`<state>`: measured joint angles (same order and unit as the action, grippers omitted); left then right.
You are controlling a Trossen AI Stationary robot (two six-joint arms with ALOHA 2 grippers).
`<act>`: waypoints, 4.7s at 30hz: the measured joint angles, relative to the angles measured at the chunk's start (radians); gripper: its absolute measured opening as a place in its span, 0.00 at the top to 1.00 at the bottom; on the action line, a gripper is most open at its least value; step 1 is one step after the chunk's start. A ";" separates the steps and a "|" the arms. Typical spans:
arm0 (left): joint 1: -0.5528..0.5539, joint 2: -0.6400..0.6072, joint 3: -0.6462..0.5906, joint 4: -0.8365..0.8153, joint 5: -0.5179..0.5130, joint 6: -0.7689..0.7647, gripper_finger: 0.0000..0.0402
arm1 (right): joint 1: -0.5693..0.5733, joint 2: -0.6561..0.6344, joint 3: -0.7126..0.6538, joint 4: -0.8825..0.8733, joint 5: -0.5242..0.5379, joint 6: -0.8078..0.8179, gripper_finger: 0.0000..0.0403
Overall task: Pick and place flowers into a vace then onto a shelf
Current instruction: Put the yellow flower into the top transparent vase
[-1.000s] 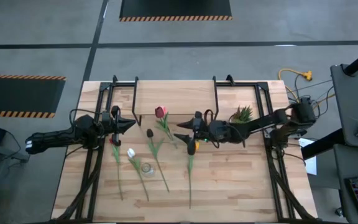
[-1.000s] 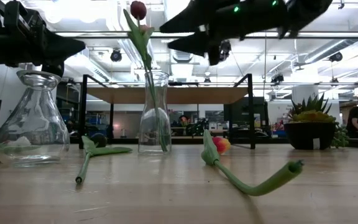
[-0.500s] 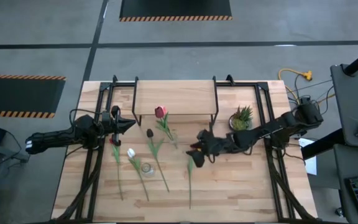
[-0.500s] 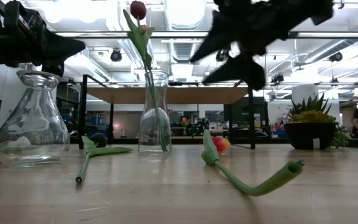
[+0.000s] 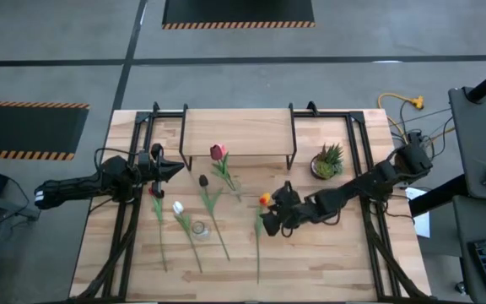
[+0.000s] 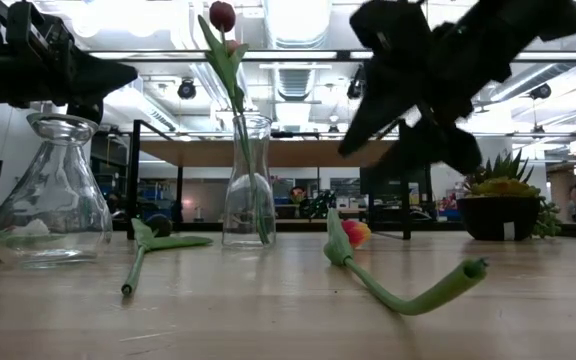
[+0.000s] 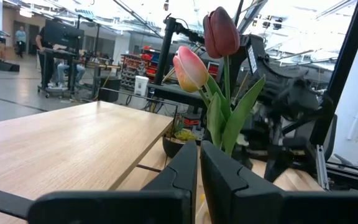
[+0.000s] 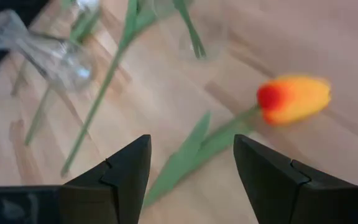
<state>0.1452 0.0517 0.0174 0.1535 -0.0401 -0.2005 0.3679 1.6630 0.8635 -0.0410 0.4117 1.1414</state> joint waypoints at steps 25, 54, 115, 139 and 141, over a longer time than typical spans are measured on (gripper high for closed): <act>0.000 0.000 0.000 -0.001 0.000 0.000 0.99 | 0.044 0.389 0.466 -0.504 0.007 0.072 0.46; 0.000 0.000 0.000 -0.001 0.000 0.000 0.99 | 0.010 0.444 0.517 -0.594 -0.108 -0.067 0.80; 0.000 0.000 0.000 -0.001 0.000 0.000 0.99 | -0.198 0.238 0.508 0.784 0.021 -1.324 0.97; 0.000 0.000 0.000 0.000 0.000 0.000 0.99 | -0.201 0.300 0.377 0.872 0.025 -1.352 0.97; 0.000 0.000 0.000 0.000 0.000 0.000 0.99 | -0.201 0.300 0.353 0.890 0.025 -1.351 0.97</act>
<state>0.1453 0.0521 0.0174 0.1532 -0.0402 -0.2005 0.1673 1.9633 1.2167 0.8487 0.4362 -0.2093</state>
